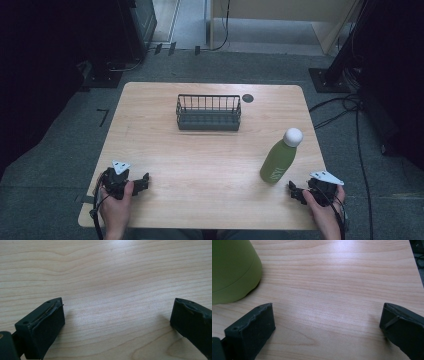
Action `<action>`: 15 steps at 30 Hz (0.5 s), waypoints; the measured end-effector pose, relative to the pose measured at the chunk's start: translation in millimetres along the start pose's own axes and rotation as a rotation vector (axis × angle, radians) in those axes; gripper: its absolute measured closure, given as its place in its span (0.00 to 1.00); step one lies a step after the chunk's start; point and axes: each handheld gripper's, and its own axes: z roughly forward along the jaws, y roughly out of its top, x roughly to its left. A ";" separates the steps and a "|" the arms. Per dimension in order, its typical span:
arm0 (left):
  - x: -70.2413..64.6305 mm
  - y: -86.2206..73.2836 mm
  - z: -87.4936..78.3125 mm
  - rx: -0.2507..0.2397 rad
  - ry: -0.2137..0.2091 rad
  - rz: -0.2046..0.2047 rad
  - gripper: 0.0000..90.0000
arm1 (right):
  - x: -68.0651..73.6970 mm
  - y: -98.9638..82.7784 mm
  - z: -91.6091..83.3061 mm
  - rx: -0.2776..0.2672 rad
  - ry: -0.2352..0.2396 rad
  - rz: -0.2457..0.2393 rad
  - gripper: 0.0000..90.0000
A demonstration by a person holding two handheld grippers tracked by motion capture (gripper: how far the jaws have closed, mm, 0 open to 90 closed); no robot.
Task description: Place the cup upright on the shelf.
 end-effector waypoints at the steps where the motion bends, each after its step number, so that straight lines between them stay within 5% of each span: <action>1: 0.0 0.0 0.0 0.000 0.000 0.000 0.00 | 0.7 -0.1 -0.1 0.000 -0.005 0.003 0.00; 15: 0.0 0.0 0.0 0.000 0.000 0.000 0.00 | 22.4 8.0 -8.3 -0.031 0.083 -0.033 0.00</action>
